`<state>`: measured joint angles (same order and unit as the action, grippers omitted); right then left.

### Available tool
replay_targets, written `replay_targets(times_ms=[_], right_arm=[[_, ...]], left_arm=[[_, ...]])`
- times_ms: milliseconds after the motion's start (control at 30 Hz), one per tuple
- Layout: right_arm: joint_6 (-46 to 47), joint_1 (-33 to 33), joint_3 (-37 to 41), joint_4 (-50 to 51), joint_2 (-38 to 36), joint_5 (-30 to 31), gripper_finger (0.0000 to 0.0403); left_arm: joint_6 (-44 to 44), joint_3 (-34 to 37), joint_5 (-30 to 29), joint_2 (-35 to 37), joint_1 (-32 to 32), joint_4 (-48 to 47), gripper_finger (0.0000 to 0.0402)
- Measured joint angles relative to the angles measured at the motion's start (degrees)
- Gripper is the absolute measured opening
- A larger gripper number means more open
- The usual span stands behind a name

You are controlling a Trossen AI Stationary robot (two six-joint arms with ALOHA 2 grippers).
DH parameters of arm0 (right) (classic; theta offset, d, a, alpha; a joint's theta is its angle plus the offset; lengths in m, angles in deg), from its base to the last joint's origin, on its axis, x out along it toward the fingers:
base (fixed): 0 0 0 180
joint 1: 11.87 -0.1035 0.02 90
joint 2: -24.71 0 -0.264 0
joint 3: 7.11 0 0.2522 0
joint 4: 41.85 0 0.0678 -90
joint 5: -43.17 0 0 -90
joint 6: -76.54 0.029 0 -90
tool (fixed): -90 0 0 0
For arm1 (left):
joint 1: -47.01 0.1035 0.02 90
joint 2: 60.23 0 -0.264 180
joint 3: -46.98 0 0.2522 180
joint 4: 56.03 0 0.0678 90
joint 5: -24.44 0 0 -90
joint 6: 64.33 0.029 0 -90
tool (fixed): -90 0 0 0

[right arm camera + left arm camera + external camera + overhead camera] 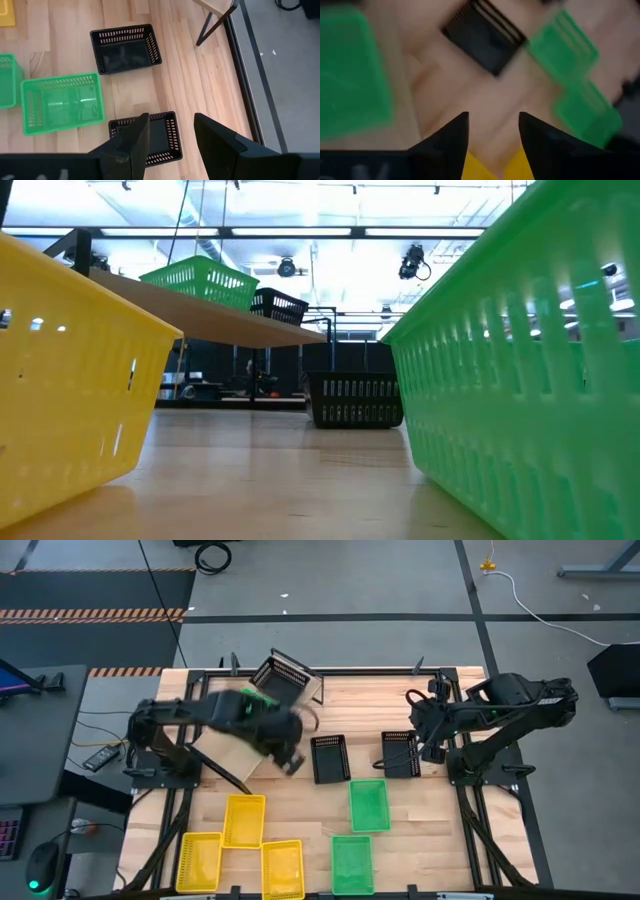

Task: Stack baskets on shelf by color
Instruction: Put the bottom right yellow bin on the shelf

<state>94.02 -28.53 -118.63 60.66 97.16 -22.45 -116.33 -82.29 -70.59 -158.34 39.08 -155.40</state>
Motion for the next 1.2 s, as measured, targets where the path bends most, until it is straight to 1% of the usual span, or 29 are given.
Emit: replay_targets(times_ms=[100,200,300,367,567,733,800,867,967,1067,1200], right_arm=[[-1.1,0.0,0.0,-0.3,-0.1,0.0,0.0162],[-2.2,0.0,0.0,-0.9,-0.1,-0.5,0.0162],[-3.6,0.0,0.0,-2.9,0.0,-2.3,0.0162],[-4.1,0.0,0.0,-4.3,0.0,-4.2,0.0162],[-4.2,-0.1,0.0,-6.5,0.0,-12.6,0.0162],[-4.2,-0.1,0.0,-6.5,0.0,-16.7,0.0162],[-4.2,-0.1,0.0,-6.5,0.0,-17.8,0.0162],[-3.6,-0.1,0.0,-6.6,0.0,-19.4,0.0162],[-0.1,-0.8,0.0,-6.8,-0.2,-21.1,0.0162],[3.3,-2.3,0.0,-7.2,-0.6,-20.4,0.0162],[9.2,-4.2,0.0,-7.8,-0.7,-17.9,0.0162]], left_arm=[[-1.4,0.0,1.7,-0.1,-5.6,-0.3,0.0175],[-2.3,0.0,1.9,-0.1,-10.7,-0.5,0.0174],[-4.0,0.0,1.8,-0.1,-15.5,-0.5,0.0174],[-5.7,0.0,1.8,-0.1,-18.5,-0.2,0.0174],[-13.1,0.0,1.3,-0.1,-25.7,2.2,0.0173],[-18.9,0.0,1.3,-0.7,-30.0,2.3,0.0172],[-20.4,0.0,1.5,-1.2,-31.1,3.7,0.0172],[-20.9,0.0,1.7,-2.0,-32.4,5.5,0.0172],[-20.0,0.0,2.6,-3.4,-33.5,7.9,0.0172],[-17.9,0.0,3.6,-4.8,-34.8,8.0,0.0172],[-15.3,0.0,2.8,-6.2,-36.3,7.7,0.0172]])
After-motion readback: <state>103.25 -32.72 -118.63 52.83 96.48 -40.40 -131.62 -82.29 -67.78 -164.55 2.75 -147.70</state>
